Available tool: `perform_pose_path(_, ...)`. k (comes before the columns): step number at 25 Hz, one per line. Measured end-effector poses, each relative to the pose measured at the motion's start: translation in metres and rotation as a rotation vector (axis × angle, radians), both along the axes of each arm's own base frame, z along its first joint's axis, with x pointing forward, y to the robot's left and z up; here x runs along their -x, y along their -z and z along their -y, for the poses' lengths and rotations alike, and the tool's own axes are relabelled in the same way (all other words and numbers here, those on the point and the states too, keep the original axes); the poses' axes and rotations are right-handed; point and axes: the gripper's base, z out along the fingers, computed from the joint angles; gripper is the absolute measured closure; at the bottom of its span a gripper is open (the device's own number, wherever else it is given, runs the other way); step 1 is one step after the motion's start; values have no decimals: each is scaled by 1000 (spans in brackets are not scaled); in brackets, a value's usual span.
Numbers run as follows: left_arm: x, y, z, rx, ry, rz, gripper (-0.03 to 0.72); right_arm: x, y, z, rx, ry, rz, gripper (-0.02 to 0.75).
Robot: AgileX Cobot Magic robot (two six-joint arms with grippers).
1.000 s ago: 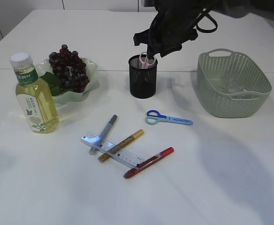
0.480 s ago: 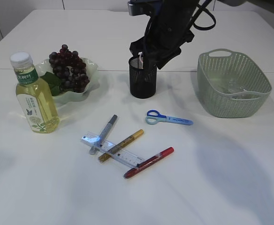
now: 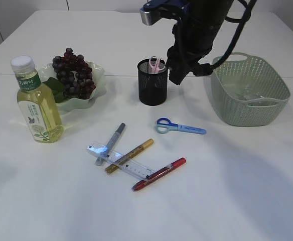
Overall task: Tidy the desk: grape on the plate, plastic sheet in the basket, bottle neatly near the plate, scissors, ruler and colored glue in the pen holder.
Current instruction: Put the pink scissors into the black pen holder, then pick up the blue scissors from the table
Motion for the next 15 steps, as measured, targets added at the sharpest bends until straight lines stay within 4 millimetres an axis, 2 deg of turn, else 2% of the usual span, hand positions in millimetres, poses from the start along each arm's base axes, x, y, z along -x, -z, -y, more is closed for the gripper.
perform_pose_path(5, 0, 0, 0, 0, 0, 0, 273, 4, 0, 5, 73, -107, 23, 415)
perform_pose_path(15, 0, 0, 0, 0, 0, 0, 273, 4, 1, 6, 69, -63, 15, 415)
